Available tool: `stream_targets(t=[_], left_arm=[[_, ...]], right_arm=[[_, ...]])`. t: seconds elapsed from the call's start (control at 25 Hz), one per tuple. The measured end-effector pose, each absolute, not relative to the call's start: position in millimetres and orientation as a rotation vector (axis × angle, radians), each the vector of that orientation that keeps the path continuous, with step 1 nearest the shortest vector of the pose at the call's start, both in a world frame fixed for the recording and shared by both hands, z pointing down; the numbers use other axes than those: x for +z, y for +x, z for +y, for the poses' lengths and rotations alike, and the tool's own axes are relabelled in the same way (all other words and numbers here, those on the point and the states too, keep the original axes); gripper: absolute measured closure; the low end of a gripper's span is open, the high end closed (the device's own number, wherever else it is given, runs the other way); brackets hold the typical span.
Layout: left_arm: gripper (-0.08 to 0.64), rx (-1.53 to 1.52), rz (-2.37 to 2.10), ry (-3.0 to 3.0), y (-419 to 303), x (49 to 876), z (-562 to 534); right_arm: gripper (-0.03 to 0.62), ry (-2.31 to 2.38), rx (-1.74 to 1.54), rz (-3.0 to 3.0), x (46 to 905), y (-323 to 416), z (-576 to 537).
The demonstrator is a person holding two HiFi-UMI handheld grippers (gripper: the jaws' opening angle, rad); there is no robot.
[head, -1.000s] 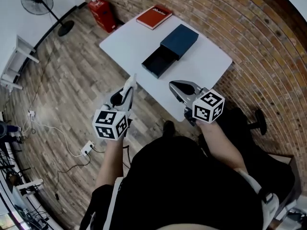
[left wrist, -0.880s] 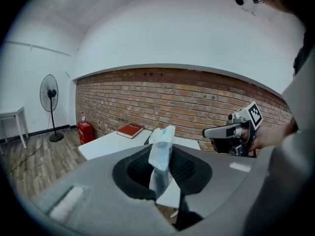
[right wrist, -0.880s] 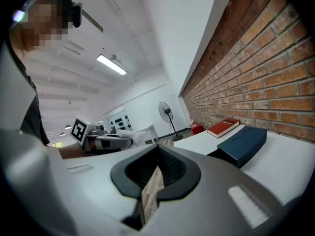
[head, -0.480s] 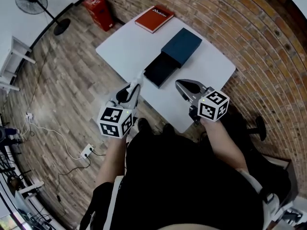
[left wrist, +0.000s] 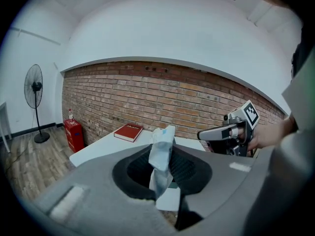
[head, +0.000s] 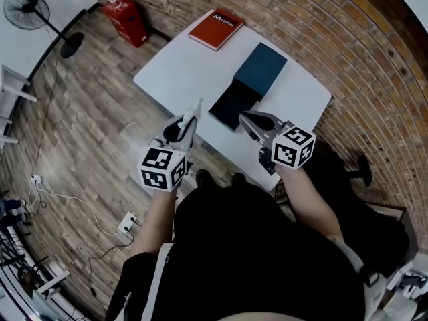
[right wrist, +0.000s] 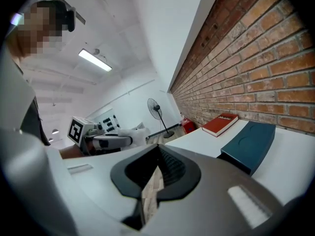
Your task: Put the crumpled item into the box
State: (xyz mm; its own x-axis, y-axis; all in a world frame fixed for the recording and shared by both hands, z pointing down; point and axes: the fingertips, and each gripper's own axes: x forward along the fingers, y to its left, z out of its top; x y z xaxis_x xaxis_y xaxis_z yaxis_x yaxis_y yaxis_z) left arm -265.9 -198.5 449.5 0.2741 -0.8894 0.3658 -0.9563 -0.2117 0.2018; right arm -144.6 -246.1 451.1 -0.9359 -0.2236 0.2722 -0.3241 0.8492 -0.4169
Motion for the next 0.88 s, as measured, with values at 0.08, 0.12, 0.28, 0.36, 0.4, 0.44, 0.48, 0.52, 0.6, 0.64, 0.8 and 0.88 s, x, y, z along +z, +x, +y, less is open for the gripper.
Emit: stream_targets(t=[0.08, 0.12, 0.28, 0.36, 0.4, 0.44, 0.48, 0.52, 0.6, 0.64, 0.8, 0.88], left_arm=[[0.491, 0.243, -1.64, 2.187, -272, 454, -208], [0.491, 0.245, -1.625, 2.195, -272, 456, -214], [0.49, 0.267, -1.556, 2.234, -255, 464, -237], [0.491, 0.288, -1.519, 2.246, -243, 468, -250], [0.49, 0.3, -1.501, 2.251, -238, 470, -256], [0.49, 0.315, -1.483, 2.257, -232, 472, -262], [0.49, 0.333, -1.464, 2.262, -226, 474, -268], [0.49, 0.352, -1.445, 2.264, -221, 477, -274], [0.49, 0.38, -1.412, 2.264, -210, 484, -287], [0.489, 0.392, -1.397, 2.265, -204, 488, -294], [0.489, 0.474, -1.334, 2.273, -183, 510, -320], [0.489, 0.519, -1.305, 2.267, -179, 521, -328]], right_arm=[[0.592, 0.447, 0.679, -2.814, 450, -153, -247], [0.591, 0.463, 0.679, -2.815, 450, -153, -248], [0.592, 0.564, 0.719, -2.784, 463, -128, -261], [0.591, 0.621, 0.744, -2.762, 469, -112, -273], [0.591, 0.641, 0.754, -2.76, 471, -104, -279], [0.591, 0.659, 0.765, -2.759, 472, -97, -284], [0.592, 0.679, 0.781, -2.757, 474, -91, -289], [0.591, 0.698, 0.8, -2.752, 478, -85, -293], [0.592, 0.719, 0.831, -2.745, 485, -74, -301], [0.592, 0.72, 0.839, -2.741, 489, -69, -306], [0.591, 0.733, 0.874, -2.722, 506, -55, -324], [0.592, 0.743, 0.897, -2.727, 509, -54, -327]])
